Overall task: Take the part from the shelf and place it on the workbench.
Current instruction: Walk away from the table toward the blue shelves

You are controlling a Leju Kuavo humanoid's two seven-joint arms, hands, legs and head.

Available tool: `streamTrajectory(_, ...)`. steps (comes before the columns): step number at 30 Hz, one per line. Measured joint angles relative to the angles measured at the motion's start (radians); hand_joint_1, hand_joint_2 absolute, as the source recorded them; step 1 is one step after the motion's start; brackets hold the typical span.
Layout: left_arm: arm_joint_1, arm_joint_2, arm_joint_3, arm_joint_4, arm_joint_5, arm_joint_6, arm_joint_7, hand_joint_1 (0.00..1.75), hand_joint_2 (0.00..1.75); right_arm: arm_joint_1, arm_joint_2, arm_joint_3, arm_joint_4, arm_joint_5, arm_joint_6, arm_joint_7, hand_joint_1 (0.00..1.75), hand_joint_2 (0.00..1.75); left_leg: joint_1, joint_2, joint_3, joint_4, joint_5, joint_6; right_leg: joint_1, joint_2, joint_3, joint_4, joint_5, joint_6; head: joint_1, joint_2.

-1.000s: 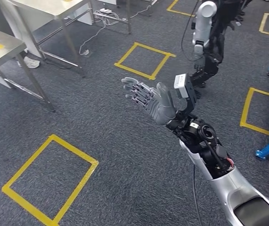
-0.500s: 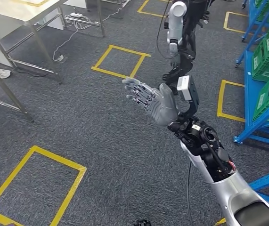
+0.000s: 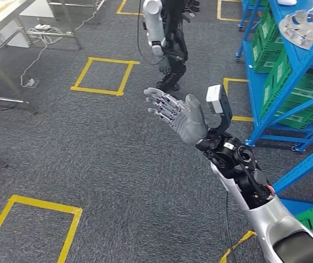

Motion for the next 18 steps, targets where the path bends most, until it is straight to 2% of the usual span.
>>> streamTrajectory(1, 0.002, 0.000, 0.000, 0.000, 0.000, 0.000, 0.000, 0.00, 0.00, 0.001, 0.000, 0.000, 0.000, 0.000, -0.001, 0.001, 0.00, 0.00, 0.000, -0.002, -0.008, 0.001, 0.016, 0.002, 0.000, 0.014, 0.001, 0.000, 0.000, 0.000, -0.003, 0.000)
streamTrajectory(2, 0.002, 0.000, 0.000, 0.000, 0.000, -0.001, 0.000, 0.00, 0.00, 0.001, 0.000, 0.000, 0.000, 0.000, -0.001, 0.002, 0.00, 0.00, 0.000, -0.006, 0.006, -0.042, 0.050, 0.004, 0.001, 0.028, 0.002, 0.001, 0.000, 0.000, -0.004, 0.000)
streamTrajectory(3, 0.002, 0.001, 0.000, 0.000, 0.000, -0.001, 0.000, 0.00, 0.00, 0.001, 0.000, 0.000, 0.000, 0.000, -0.001, 0.003, 0.00, 0.00, 0.001, -0.018, 0.035, -0.113, 0.094, 0.008, 0.000, 0.040, 0.003, 0.002, 0.000, 0.001, -0.006, 0.000)
streamTrajectory(4, 0.001, 0.002, 0.000, 0.000, 0.000, -0.001, 0.000, 0.00, 0.00, 0.000, 0.000, 0.000, -0.001, 0.000, -0.001, 0.003, 0.00, 0.00, 0.002, -0.041, 0.066, -0.189, 0.129, 0.012, 0.002, 0.053, 0.002, 0.004, -0.001, 0.002, -0.009, 0.000)
streamTrajectory(5, 0.001, 0.003, 0.000, 0.000, 0.000, -0.001, 0.000, 0.00, 0.00, -0.001, 0.000, 0.000, -0.001, 0.000, -0.002, 0.003, 0.00, 0.00, 0.003, -0.059, 0.090, -0.247, 0.153, 0.014, 0.002, 0.065, 0.000, 0.006, -0.001, 0.005, -0.010, 0.000)
streamTrajectory(6, 0.001, 0.004, 0.000, 0.000, 0.000, -0.001, 0.000, 0.00, 0.00, -0.001, 0.000, 0.000, -0.002, 0.000, -0.002, 0.003, 0.00, 0.00, 0.003, -0.072, 0.103, -0.280, 0.162, 0.016, 0.002, 0.076, -0.004, 0.007, -0.001, 0.010, -0.010, 0.000)
streamTrajectory(7, 0.001, 0.005, 0.000, 0.000, 0.000, -0.001, 0.000, 0.00, 0.00, -0.001, 0.000, 0.000, -0.002, 0.000, -0.002, 0.003, 0.00, 0.00, 0.002, -0.074, 0.107, -0.292, 0.162, 0.018, 0.002, 0.088, -0.007, 0.008, 0.000, 0.016, -0.010, 0.000)
streamTrajectory(8, 0.000, 0.004, 0.000, 0.000, 0.000, -0.001, 0.001, 0.00, 0.00, -0.001, 0.000, -0.001, -0.002, 0.000, -0.002, 0.004, 0.00, 0.00, 0.002, -0.063, 0.108, -0.294, 0.163, 0.021, 0.000, 0.099, -0.011, 0.007, 0.002, 0.023, -0.009, 0.000)
streamTrajectory(9, -0.002, 0.004, 0.000, 0.000, 0.000, -0.002, 0.000, 0.00, 0.00, -0.001, 0.000, -0.003, -0.003, 0.000, -0.002, 0.004, 0.00, 0.00, 0.003, -0.051, 0.110, -0.296, 0.165, 0.025, -0.001, 0.100, -0.013, 0.008, 0.001, 0.028, -0.008, 0.000)
streamTrajectory(10, -0.004, 0.004, 0.000, 0.000, 0.000, -0.002, 0.000, 0.00, 0.00, -0.001, 0.000, -0.004, -0.003, 0.000, -0.002, 0.004, 0.00, 0.00, 0.004, -0.040, 0.112, -0.300, 0.166, 0.030, 0.000, 0.084, -0.019, 0.021, -0.007, 0.034, -0.005, 0.000)
streamTrajectory(11, -0.005, 0.003, 0.000, 0.000, 0.000, -0.003, 0.000, 0.00, 0.00, -0.002, 0.000, -0.005, -0.004, 0.000, -0.002, 0.004, 0.00, 0.00, 0.006, -0.028, 0.115, -0.303, 0.168, 0.035, 0.002, 0.057, -0.034, 0.054, -0.028, 0.038, -0.001, 0.000)
streamTrajectory(13, -0.005, 0.003, 0.000, 0.000, -0.001, -0.003, 0.000, 0.00, 0.00, -0.001, 0.000, -0.005, -0.005, 0.000, -0.002, 0.004, 0.00, 0.00, 0.004, -0.004, 0.118, -0.306, 0.166, 0.043, 0.002, -0.003, -0.092, 0.185, -0.098, 0.046, 0.010, 0.000)
streamTrajectory(14, -0.004, 0.003, 0.000, 0.000, -0.002, -0.003, 0.000, 0.00, 0.00, 0.000, 0.000, -0.005, -0.005, 0.000, -0.003, 0.004, 0.00, 0.00, 0.002, 0.009, 0.119, -0.305, 0.165, 0.046, -0.001, -0.017, -0.126, 0.259, -0.129, 0.049, 0.013, 0.000)
streamTrajectory(15, -0.003, 0.003, 0.000, 0.000, -0.002, -0.003, 0.001, 0.00, 0.00, 0.003, 0.000, -0.005, -0.005, 0.000, -0.003, 0.005, 0.00, 0.00, 0.001, 0.021, 0.120, -0.305, 0.163, 0.046, -0.004, -0.023, -0.150, 0.309, -0.144, 0.052, 0.017, 0.000)
streamTrajectory(16, -0.002, 0.003, 0.000, 0.000, -0.002, -0.003, 0.001, 0.00, 0.00, 0.004, 0.000, -0.006, -0.005, 0.000, -0.004, 0.005, 0.00, 0.00, 0.001, 0.033, 0.122, -0.305, 0.161, 0.045, -0.006, -0.027, -0.154, 0.319, -0.138, 0.054, 0.020, 0.000)
streamTrajectory(17, -0.002, 0.003, 0.000, 0.000, -0.003, -0.003, 0.001, 0.00, 0.00, 0.005, 0.000, -0.006, -0.005, 0.000, -0.004, 0.005, 0.00, 0.00, 0.001, 0.044, 0.125, -0.305, 0.159, 0.043, -0.007, -0.032, -0.136, 0.285, -0.113, 0.054, 0.025, 0.000)
streamTrajectory(18, -0.003, 0.002, 0.000, 0.000, -0.003, -0.003, 0.001, 0.00, 0.00, 0.005, 0.000, -0.006, -0.005, 0.000, -0.004, 0.005, 0.00, 0.00, 0.001, 0.056, 0.130, -0.304, 0.155, 0.040, -0.007, -0.044, -0.099, 0.215, -0.076, 0.053, 0.029, 0.000)
